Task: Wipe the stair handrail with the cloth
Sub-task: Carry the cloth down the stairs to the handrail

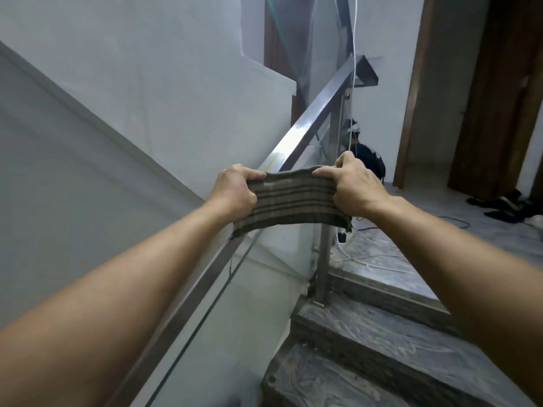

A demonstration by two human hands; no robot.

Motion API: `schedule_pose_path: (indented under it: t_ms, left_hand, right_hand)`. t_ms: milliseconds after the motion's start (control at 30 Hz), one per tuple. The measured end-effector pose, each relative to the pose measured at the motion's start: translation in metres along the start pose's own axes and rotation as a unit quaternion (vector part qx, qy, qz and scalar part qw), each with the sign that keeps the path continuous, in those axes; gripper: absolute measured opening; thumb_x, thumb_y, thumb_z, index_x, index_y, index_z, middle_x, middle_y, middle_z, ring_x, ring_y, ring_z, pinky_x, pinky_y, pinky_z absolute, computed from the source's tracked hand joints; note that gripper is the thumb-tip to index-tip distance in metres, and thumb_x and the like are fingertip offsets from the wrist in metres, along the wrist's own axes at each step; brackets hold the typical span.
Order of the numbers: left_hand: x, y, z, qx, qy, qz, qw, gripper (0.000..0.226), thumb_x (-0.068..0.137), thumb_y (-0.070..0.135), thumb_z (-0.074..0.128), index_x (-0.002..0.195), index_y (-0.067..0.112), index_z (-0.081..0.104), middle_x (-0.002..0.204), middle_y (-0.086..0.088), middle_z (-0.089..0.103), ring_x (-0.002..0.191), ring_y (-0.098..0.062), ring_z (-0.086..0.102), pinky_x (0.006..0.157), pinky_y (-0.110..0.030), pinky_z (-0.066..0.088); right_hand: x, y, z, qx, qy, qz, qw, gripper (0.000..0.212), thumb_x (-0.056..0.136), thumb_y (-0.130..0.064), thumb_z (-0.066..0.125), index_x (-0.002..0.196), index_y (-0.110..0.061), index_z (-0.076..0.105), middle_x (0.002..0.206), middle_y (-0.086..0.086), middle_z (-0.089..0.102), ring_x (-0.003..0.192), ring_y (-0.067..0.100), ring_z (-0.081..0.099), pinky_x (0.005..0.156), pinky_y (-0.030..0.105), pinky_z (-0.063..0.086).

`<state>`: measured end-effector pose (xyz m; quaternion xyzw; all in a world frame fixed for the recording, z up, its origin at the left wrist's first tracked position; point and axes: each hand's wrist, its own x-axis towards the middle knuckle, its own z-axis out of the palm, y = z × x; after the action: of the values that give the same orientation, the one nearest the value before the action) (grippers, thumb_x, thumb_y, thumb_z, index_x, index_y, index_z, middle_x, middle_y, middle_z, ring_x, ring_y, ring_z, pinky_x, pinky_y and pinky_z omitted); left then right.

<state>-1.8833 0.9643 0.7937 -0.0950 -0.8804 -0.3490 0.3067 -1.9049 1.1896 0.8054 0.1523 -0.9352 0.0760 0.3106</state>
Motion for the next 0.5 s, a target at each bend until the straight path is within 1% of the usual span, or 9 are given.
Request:
schedule_pose_path:
  t_ms: [67, 133, 200, 233, 300, 367, 400, 433, 500]
  left_hand:
    - [0.033, 0.0, 0.003, 0.006, -0.008, -0.003, 1.0, 0.05, 0.079, -0.007, 0.044, 0.12, 0.013, 0.065, 0.123, -0.007, 0.06, 0.115, -0.024, 0.057, 0.102, -0.026, 0.043]
    - [0.07, 0.001, 0.007, 0.003, -0.011, -0.004, 1.0, 0.049, 0.079, -0.007, 0.046, 0.12, 0.013, 0.065, 0.122, -0.007, 0.061, 0.115, -0.025, 0.057, 0.104, -0.028, 0.043]
    - [0.1, 0.007, 0.012, 0.001, -0.013, 0.0, 1.0, 0.048, 0.079, -0.007, 0.046, 0.119, 0.013, 0.066, 0.112, -0.004, 0.06, 0.109, -0.022, 0.058, 0.099, -0.025, 0.043]
    - [0.112, 0.01, 0.014, 0.001, -0.015, 0.004, 1.0, 0.047, 0.079, -0.008, 0.047, 0.117, 0.013, 0.067, 0.104, -0.002, 0.058, 0.102, -0.02, 0.057, 0.093, -0.021, 0.042]
    - [0.135, 0.015, 0.018, 0.007, -0.019, 0.006, 1.0, 0.043, 0.078, -0.008, 0.05, 0.11, 0.013, 0.071, 0.094, -0.002, 0.054, 0.09, -0.018, 0.051, 0.085, -0.02, 0.04]
    - [0.155, 0.016, 0.022, 0.018, -0.024, 0.007, 1.0, 0.036, 0.074, -0.007, 0.052, 0.094, 0.015, 0.073, 0.088, -0.004, 0.056, 0.084, -0.02, 0.051, 0.081, -0.023, 0.043]
    - [0.165, 0.017, 0.025, 0.028, -0.025, 0.002, 0.999, 0.029, 0.072, -0.006, 0.051, 0.079, 0.015, 0.07, 0.085, -0.006, 0.059, 0.082, -0.023, 0.053, 0.079, -0.026, 0.047]
    - [0.175, 0.017, 0.027, 0.033, -0.023, -0.005, 0.999, 0.022, 0.071, -0.005, 0.05, 0.07, 0.011, 0.065, 0.084, -0.009, 0.063, 0.082, -0.027, 0.058, 0.078, -0.031, 0.051]
    - [0.188, 0.019, 0.034, 0.038, -0.024, -0.018, 0.999, 0.023, 0.071, -0.006, 0.049, 0.057, 0.011, 0.056, 0.079, -0.011, 0.064, 0.082, -0.03, 0.062, 0.076, -0.035, 0.054]
  right_hand:
    - [0.035, 0.006, 0.002, -0.056, -0.004, -0.003, 0.998, 0.05, 0.088, -0.015, 0.056, 0.129, -0.044, 0.049, 0.105, 0.005, 0.037, 0.099, 0.025, 0.039, 0.092, 0.045, 0.043]
    - [0.075, 0.015, 0.003, -0.081, -0.008, -0.003, 0.997, 0.05, 0.089, -0.016, 0.056, 0.129, -0.045, 0.048, 0.103, 0.005, 0.034, 0.101, 0.027, 0.039, 0.092, 0.044, 0.042]
    - [0.112, 0.024, 0.003, -0.096, -0.013, 0.002, 0.995, 0.048, 0.09, -0.017, 0.054, 0.128, -0.045, 0.049, 0.106, 0.006, 0.035, 0.105, 0.028, 0.039, 0.093, 0.043, 0.04]
    - [0.129, 0.028, 0.003, -0.104, -0.014, 0.005, 0.994, 0.047, 0.09, -0.017, 0.053, 0.128, -0.045, 0.049, 0.109, 0.007, 0.037, 0.106, 0.028, 0.039, 0.094, 0.043, 0.039]
    - [0.162, 0.035, 0.004, -0.126, -0.006, 0.01, 0.992, 0.05, 0.089, -0.016, 0.053, 0.13, -0.045, 0.047, 0.114, 0.009, 0.039, 0.107, 0.029, 0.038, 0.094, 0.043, 0.038]
    - [0.189, 0.038, 0.006, -0.149, 0.003, 0.013, 0.989, 0.05, 0.089, -0.017, 0.052, 0.13, -0.044, 0.046, 0.115, 0.009, 0.039, 0.107, 0.028, 0.038, 0.092, 0.042, 0.037]
    - [0.202, 0.04, 0.007, -0.16, 0.006, 0.013, 0.987, 0.046, 0.091, -0.019, 0.05, 0.129, -0.043, 0.047, 0.115, 0.01, 0.04, 0.108, 0.029, 0.038, 0.091, 0.042, 0.036]
    - [0.213, 0.04, 0.008, -0.173, 0.008, 0.011, 0.985, 0.041, 0.092, -0.022, 0.048, 0.128, -0.041, 0.05, 0.116, 0.01, 0.04, 0.109, 0.03, 0.038, 0.09, 0.042, 0.035]
    - [0.233, 0.042, 0.012, -0.202, 0.007, 0.005, 0.979, 0.034, 0.094, -0.026, 0.045, 0.124, -0.038, 0.055, 0.117, 0.011, 0.042, 0.111, 0.031, 0.038, 0.09, 0.043, 0.034]
